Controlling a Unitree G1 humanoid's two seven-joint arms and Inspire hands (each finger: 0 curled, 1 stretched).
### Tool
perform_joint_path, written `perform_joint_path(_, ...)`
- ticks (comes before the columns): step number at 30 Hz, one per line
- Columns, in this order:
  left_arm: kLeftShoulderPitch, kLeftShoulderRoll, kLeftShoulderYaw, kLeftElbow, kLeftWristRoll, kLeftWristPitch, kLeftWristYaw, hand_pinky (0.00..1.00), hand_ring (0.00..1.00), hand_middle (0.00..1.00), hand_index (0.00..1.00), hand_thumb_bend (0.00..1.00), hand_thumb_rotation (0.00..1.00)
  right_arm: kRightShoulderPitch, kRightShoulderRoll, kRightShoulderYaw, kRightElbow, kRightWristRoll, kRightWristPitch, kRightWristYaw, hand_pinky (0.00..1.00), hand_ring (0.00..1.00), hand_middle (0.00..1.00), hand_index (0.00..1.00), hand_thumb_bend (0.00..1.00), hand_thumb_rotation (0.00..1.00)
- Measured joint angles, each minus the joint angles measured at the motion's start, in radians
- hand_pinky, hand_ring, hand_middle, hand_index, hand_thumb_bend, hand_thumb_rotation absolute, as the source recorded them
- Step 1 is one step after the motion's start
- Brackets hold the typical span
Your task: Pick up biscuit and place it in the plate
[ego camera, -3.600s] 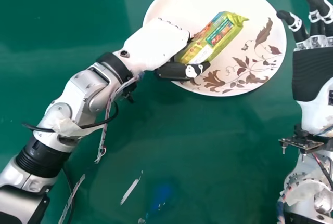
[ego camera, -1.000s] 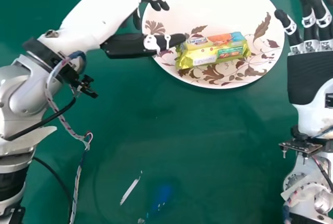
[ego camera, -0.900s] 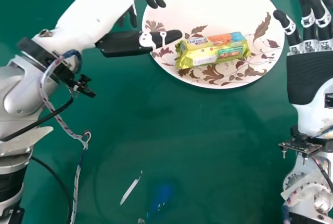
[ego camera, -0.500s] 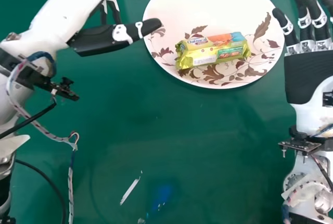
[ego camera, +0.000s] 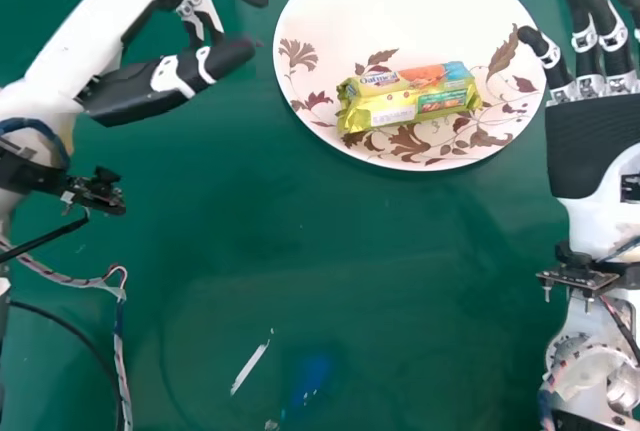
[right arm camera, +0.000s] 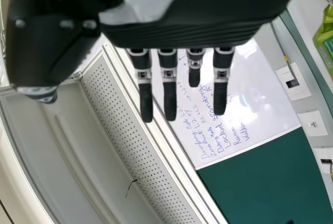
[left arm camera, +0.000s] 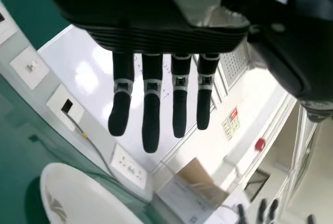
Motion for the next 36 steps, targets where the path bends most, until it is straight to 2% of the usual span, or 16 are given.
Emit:
perform_joint_path(4,0.021,-0.030,0.008,0.007,-0.076,-0.015,0.001,0.25,0.37,0.69,0.73,1.00,1.00,0.000,0.000,0.000,0.000,0.004,0.004,0.000,0.73,0.79,0.76,0.71,0.83,0.25)
perform_joint_path(11,0.072,-0.117,0.029,0.001,-0.163,-0.028,0.047,0.25,0.37,0.69,0.72,1.00,1.00,0.002,0.000,-0.001,0.000,0.009,0.020,-0.001,0.67,0.74,0.72,0.68,0.84,0.20)
perform_joint_path(14,0.106,-0.170,0.045,0.001,-0.226,-0.044,0.069,0.25,0.38,0.69,0.72,1.00,1.00,0.005,0.000,-0.001,-0.001,0.008,0.022,-0.007,0.71,0.76,0.73,0.69,0.79,0.18)
perform_joint_path(19,0.139,-0.201,0.060,0.011,-0.279,-0.086,0.072,0.26,0.38,0.69,0.72,1.00,1.00,0.012,0.000,-0.001,-0.005,0.006,0.036,-0.020,0.71,0.76,0.74,0.71,0.74,0.17)
perform_joint_path(22,0.151,-0.213,0.069,0.028,-0.296,-0.105,0.074,0.27,0.42,0.69,0.72,1.00,1.00,0.012,0.000,-0.001,-0.005,0.006,0.036,-0.021,0.70,0.75,0.73,0.69,0.76,0.14)
perform_joint_path(25,0.158,-0.253,0.084,0.034,-0.335,-0.115,0.095,0.29,0.52,0.72,0.73,1.00,1.00,0.012,0.000,-0.001,-0.005,0.007,0.036,-0.019,0.67,0.71,0.70,0.64,0.81,0.12)
perform_joint_path(28,0.170,-0.298,0.092,0.043,-0.376,-0.140,0.113,0.31,0.54,0.73,0.72,1.00,1.00,0.013,0.000,-0.001,-0.005,0.008,0.036,-0.016,0.70,0.72,0.69,0.62,0.75,0.06)
perform_joint_path(31,0.176,-0.332,0.101,0.066,-0.449,-0.170,0.103,0.35,0.55,0.74,0.73,1.00,1.00,0.013,0.000,-0.001,-0.005,0.008,0.036,-0.014,0.68,0.71,0.69,0.62,0.75,0.08)
perform_joint_path(32,0.178,-0.340,0.105,0.078,-0.469,-0.177,0.098,0.38,0.56,0.74,0.73,1.00,1.00,0.013,0.000,-0.002,-0.005,0.010,0.037,-0.013,0.68,0.71,0.69,0.62,0.75,0.09)
perform_joint_path(33,0.180,-0.347,0.109,0.090,-0.479,-0.184,0.093,0.48,0.56,0.74,0.73,1.00,1.00,0.013,-0.001,-0.002,-0.005,0.012,0.040,-0.012,0.67,0.72,0.69,0.62,0.75,0.10)
perform_joint_path(34,0.183,-0.352,0.112,0.104,-0.492,-0.191,0.087,0.77,0.63,0.76,0.74,1.00,1.00,0.013,-0.001,-0.003,-0.005,0.015,0.046,-0.010,0.67,0.72,0.69,0.63,0.75,0.12)
perform_joint_path(35,0.184,-0.355,0.116,0.118,-0.503,-0.198,0.079,0.88,0.68,0.76,0.75,1.00,1.00,0.013,-0.002,-0.003,-0.005,0.016,0.051,-0.010,0.66,0.72,0.69,0.64,0.75,0.13)
perform_joint_path(36,0.187,-0.357,0.122,0.128,-0.508,-0.206,0.073,0.94,0.75,0.77,0.75,1.00,1.00,0.013,-0.003,-0.004,-0.005,0.016,0.052,-0.010,0.66,0.72,0.70,0.64,0.75,0.13)
